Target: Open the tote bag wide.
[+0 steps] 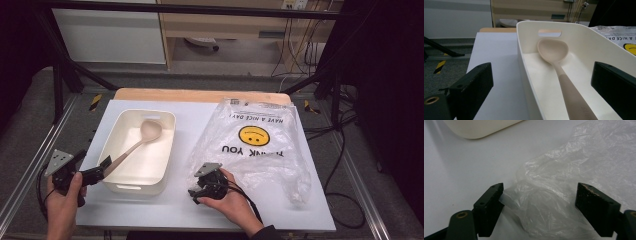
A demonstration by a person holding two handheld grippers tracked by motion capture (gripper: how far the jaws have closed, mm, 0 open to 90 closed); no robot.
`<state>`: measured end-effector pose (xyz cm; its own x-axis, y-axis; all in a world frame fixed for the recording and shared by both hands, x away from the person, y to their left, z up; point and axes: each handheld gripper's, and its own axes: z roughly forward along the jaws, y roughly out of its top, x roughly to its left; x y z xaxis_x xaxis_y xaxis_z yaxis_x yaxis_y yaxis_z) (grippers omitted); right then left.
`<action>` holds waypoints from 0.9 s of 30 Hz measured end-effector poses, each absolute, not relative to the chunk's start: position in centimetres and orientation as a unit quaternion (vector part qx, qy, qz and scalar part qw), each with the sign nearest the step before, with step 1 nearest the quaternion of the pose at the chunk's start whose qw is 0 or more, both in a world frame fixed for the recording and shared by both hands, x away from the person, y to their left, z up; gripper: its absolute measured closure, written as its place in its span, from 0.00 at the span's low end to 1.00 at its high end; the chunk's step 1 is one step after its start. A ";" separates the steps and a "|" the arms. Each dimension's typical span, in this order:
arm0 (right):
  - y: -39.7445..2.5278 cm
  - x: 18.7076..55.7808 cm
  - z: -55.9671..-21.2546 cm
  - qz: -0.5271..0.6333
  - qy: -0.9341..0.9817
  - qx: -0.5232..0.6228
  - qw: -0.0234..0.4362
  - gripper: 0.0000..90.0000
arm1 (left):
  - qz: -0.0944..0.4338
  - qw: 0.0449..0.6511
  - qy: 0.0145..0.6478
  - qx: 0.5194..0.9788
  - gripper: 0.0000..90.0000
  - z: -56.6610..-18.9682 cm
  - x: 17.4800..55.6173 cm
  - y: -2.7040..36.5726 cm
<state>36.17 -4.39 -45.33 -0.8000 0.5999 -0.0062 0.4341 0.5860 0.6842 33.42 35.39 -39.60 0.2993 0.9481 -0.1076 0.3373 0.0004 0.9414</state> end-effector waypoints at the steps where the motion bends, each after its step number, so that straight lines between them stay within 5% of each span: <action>1: -4.4 36.2 -45.3 0.349 0.882 0.293 0.119 0.30 | 0.308 0.497 0.507 0.634 0.04 -39.6 33.4 35.5; 9: -4.7 36.5 -45.2 0.361 0.878 0.292 0.116 0.53 | 0.314 0.503 0.517 0.617 0.06 -39.4 33.2 36.4; 17: -5.0 37.4 -45.3 0.375 0.870 0.297 0.119 0.90 | 0.323 0.505 0.523 0.606 0.06 -39.3 32.9 37.1; 27: -3.9 39.9 -44.1 0.409 0.839 0.336 0.128 0.94 | 0.325 0.500 0.529 0.604 0.06 -39.5 33.0 37.6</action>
<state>39.88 -3.92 -44.07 -0.7413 0.6686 0.0593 0.4588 0.4402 0.7718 32.97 37.56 -39.49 0.2297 0.9637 -0.1359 0.3148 0.0586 0.9474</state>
